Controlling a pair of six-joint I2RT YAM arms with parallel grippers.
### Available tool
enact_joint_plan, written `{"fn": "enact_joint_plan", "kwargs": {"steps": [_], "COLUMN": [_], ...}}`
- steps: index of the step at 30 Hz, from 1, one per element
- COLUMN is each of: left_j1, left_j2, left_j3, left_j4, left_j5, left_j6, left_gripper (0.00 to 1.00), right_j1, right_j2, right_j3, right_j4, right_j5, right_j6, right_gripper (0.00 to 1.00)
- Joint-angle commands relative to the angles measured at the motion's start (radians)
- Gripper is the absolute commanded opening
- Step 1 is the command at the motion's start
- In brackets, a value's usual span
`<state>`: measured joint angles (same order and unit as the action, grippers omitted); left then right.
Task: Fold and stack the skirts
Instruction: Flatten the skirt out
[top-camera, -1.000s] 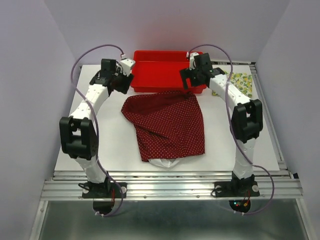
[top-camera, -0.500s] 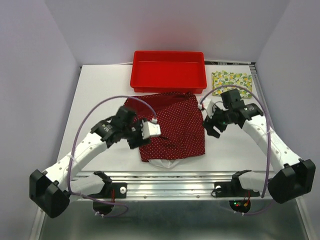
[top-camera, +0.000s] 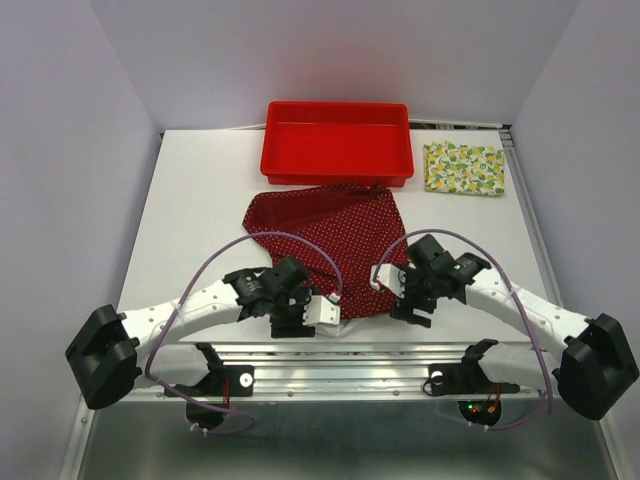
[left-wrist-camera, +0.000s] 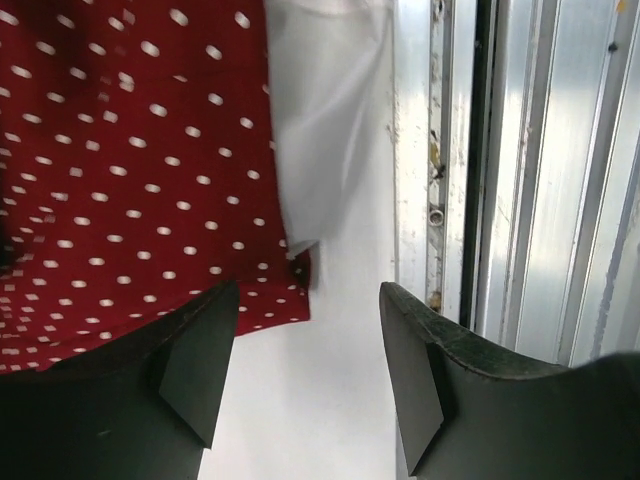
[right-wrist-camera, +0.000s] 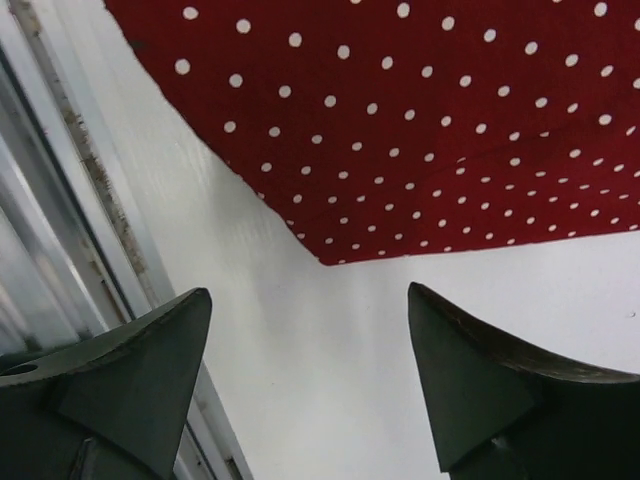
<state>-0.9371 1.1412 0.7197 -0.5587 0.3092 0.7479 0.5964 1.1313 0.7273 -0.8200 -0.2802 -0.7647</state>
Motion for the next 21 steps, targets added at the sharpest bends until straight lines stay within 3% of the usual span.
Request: {"fn": "enact_joint_plan", "kwargs": {"steps": [1,3,7,10,11,13,14,15,17,21], "left_j1": [-0.026,-0.026,-0.026,-0.026,-0.020,-0.006,0.016,0.035,0.079,0.199], "left_j2": [0.014,0.032,0.057,0.065,0.054,0.037,0.017,0.005,-0.035,-0.112], "left_j3": [-0.060,-0.089,-0.127,-0.131,-0.126,-0.117,-0.100,-0.086,-0.037,0.075], "left_j4": [0.092,0.150,0.230,0.273,0.279,0.280,0.273,0.261,0.212,0.091], "left_j5": [-0.064,-0.099,-0.188,-0.251,-0.257,-0.257,-0.254,-0.245,-0.216,-0.154], "left_j6": [-0.031,-0.050,-0.082,-0.102,-0.108,-0.116,-0.131,-0.134,-0.143,-0.118], "left_gripper": [0.70,0.70,0.68,0.57,0.47,0.33,0.17,0.10,0.00,0.00], "right_j1": [0.060,0.060,0.060,0.060,0.060,0.060,0.060,0.060,0.060,0.060], "right_j2": [-0.016,0.014,0.084,0.091,0.090,0.088,0.082,0.078,0.038,-0.057], "right_j3": [-0.058,-0.084,-0.089,-0.104,-0.104,-0.091,-0.085,-0.077,-0.052,0.013], "right_j4": [0.195,0.295,0.381,0.475,0.507,0.510,0.509,0.506,0.486,0.379], "right_j5": [0.113,0.165,0.211,0.274,0.282,0.341,0.355,0.369,0.386,0.423], "right_j6": [0.060,0.093,0.134,0.177,0.185,0.199,0.206,0.212,0.222,0.222], "right_gripper": [0.85,0.82,0.66,0.50,0.37,0.23,0.07,0.01,0.01,0.01]}}
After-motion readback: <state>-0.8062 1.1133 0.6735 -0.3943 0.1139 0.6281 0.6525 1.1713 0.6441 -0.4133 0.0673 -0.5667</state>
